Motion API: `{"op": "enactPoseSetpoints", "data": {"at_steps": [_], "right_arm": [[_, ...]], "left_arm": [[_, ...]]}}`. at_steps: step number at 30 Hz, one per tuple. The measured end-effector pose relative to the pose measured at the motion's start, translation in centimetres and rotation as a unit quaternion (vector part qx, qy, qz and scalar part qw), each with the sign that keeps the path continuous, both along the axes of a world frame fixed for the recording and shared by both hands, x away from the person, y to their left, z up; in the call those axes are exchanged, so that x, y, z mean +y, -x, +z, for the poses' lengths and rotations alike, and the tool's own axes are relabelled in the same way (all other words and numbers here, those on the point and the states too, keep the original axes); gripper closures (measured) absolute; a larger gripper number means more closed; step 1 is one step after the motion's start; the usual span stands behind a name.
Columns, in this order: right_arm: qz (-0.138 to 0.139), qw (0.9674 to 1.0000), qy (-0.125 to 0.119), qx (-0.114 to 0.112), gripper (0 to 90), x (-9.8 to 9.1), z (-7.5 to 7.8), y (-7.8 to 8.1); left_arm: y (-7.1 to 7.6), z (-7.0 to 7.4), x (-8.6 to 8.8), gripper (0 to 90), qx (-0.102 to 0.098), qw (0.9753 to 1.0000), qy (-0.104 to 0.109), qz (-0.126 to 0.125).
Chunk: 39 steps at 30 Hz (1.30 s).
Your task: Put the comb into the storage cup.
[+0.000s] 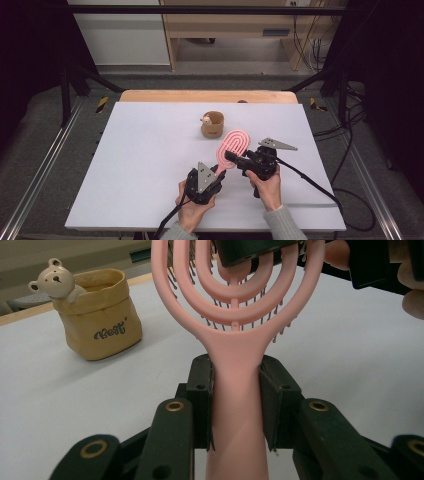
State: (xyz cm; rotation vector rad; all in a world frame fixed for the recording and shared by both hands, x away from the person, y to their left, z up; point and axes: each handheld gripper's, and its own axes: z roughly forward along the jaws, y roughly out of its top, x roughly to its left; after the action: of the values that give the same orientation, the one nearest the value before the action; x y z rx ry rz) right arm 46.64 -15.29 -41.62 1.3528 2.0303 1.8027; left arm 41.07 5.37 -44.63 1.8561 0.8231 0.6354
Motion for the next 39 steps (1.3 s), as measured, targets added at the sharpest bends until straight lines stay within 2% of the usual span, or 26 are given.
{"op": "enactPoseSetpoints", "data": {"at_steps": [14,16,24,39], "right_arm": [[0.007,0.9998,-0.013,0.014,56.8,-0.01,0.04,0.2],[0.011,0.9997,-0.017,0.012,59.9,0.0,0.05,0.25],[0.019,0.9995,-0.023,0.01,62.2,-0.02,0.15,0.41],[0.03,0.9992,-0.027,-0.005,63.4,-0.15,0.36,0.69]], "left_arm": [[-0.02,-0.19,-0.28,69.6,-0.004,1.0,-0.008,0.001],[-0.02,-0.24,-0.36,69.6,-0.003,0.9999,-0.011,-0.001],[-0.12,-0.4,-0.51,69.4,-0.005,0.9999,-0.011,-0.001],[-0.34,-0.14,-0.54,68.9,-0.002,0.9999,-0.009,-0.011]]}}
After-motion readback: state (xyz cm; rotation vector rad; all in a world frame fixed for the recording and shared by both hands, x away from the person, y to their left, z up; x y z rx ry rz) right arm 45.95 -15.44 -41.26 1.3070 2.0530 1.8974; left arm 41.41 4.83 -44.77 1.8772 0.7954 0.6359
